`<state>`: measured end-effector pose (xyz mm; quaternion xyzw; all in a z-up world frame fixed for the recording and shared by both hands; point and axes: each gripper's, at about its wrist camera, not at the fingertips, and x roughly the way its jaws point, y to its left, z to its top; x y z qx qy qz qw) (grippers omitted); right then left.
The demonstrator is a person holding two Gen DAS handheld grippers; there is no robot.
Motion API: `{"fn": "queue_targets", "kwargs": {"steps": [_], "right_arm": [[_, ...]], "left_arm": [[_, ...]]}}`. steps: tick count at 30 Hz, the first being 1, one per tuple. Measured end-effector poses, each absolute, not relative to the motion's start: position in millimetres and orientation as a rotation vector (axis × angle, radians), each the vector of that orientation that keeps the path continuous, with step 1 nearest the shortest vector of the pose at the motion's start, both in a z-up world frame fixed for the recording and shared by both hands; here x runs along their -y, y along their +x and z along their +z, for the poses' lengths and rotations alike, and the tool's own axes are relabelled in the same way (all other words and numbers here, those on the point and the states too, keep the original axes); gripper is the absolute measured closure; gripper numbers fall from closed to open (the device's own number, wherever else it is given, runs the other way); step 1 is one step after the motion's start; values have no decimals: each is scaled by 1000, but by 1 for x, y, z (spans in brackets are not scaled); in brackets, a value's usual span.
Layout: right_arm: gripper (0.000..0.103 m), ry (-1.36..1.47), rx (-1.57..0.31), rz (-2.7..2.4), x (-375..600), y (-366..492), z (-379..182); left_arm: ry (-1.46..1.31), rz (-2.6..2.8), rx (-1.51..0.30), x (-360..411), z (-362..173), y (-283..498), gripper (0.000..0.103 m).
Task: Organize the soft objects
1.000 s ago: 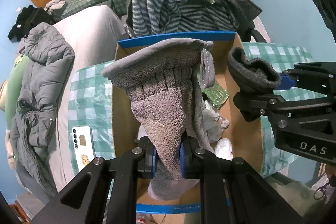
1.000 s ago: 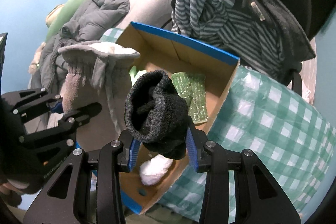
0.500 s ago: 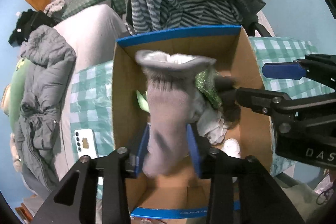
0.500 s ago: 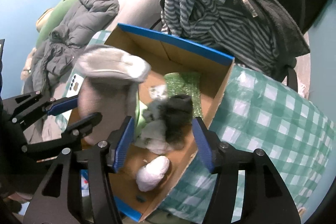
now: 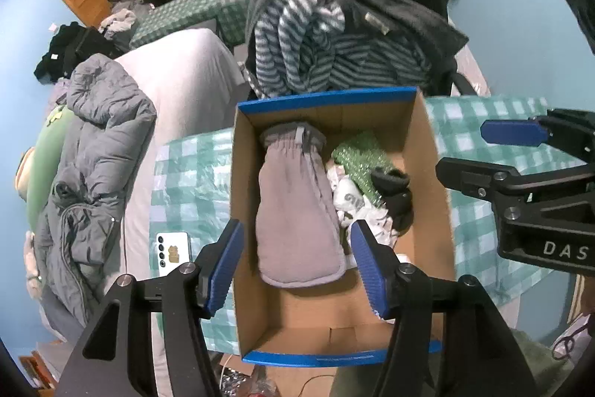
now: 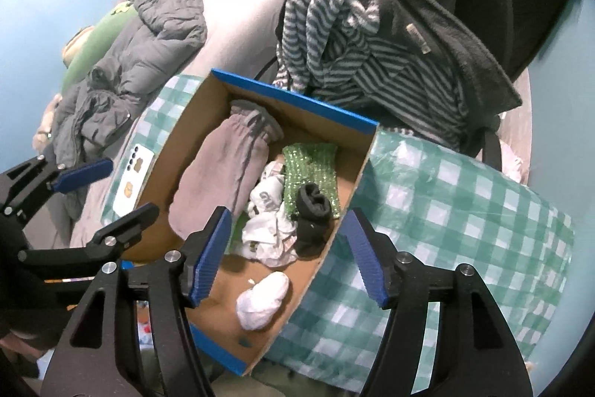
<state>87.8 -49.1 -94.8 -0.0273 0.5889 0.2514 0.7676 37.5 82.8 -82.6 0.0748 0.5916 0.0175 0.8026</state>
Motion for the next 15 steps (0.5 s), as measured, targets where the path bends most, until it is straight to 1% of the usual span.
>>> {"fn": "queue_targets", "kwargs": {"steps": [7,9,10,15], "right_arm": [[37,-42,-1258,529,62,85,-73],[36,-44,-1248,521,65,83,-67],[36,-48,-1240,516,68,82,-63],[36,-50,-1214,509,79,76,-46]], "left_arm": [[140,51,-1245,-78,-59,30,39],[127,57,-1238,-77,-52,27,33],[122,59,-1231,-76,-49,25,28],[79,57,-1216,-71,-35,19,27]]}}
